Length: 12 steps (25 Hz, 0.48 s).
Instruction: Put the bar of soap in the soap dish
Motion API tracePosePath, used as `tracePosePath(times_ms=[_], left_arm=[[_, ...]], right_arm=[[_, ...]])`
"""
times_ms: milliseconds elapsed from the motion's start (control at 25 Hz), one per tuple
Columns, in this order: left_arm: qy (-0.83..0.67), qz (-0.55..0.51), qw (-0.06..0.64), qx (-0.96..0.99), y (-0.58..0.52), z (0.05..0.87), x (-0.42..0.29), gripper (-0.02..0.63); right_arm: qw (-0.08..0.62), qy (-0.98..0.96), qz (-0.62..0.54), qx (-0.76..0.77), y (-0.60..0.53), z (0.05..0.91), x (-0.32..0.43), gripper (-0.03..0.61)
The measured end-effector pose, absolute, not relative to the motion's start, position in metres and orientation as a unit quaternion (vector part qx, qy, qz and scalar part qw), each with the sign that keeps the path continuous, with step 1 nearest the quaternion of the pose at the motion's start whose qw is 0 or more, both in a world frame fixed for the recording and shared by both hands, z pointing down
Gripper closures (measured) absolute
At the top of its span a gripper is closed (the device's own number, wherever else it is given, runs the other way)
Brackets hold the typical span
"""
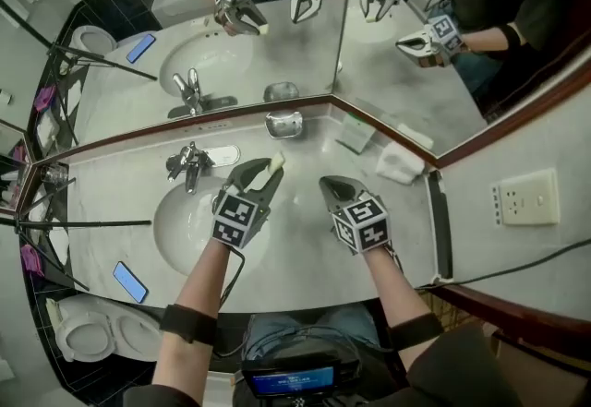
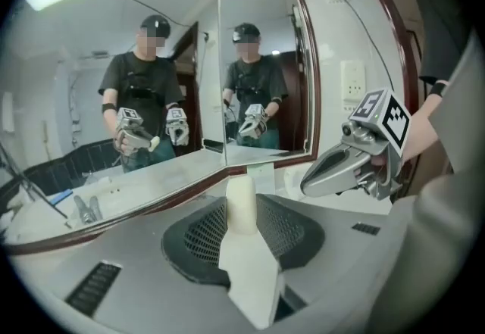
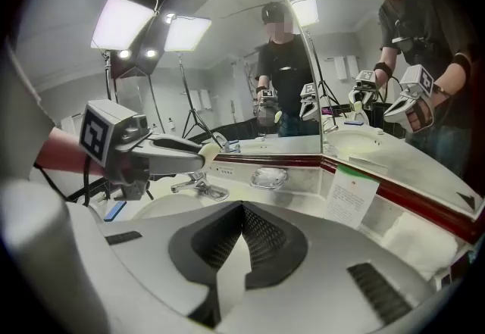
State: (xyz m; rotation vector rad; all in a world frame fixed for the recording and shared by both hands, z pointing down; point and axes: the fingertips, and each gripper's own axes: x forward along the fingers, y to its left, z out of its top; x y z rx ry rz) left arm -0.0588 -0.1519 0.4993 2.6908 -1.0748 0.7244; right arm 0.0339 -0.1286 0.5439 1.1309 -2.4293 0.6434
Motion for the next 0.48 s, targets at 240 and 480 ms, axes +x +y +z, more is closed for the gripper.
tracePosePath(times_ms=[240,480], left_arm=[[-0.423,0.16,0.11,0.885,-0.104,0.483,-0.076,0.491],[-0.429,0.169,0.106,0.881,-0.084,0.483,-0.079,0.491]], right_arm=[[0.186,-0.871,0.22,0.398,-0.109,0.527,0.038,0.56],[0.186,-0.874,0.217,0.393,-0.092,0.522,0.034,0.56]])
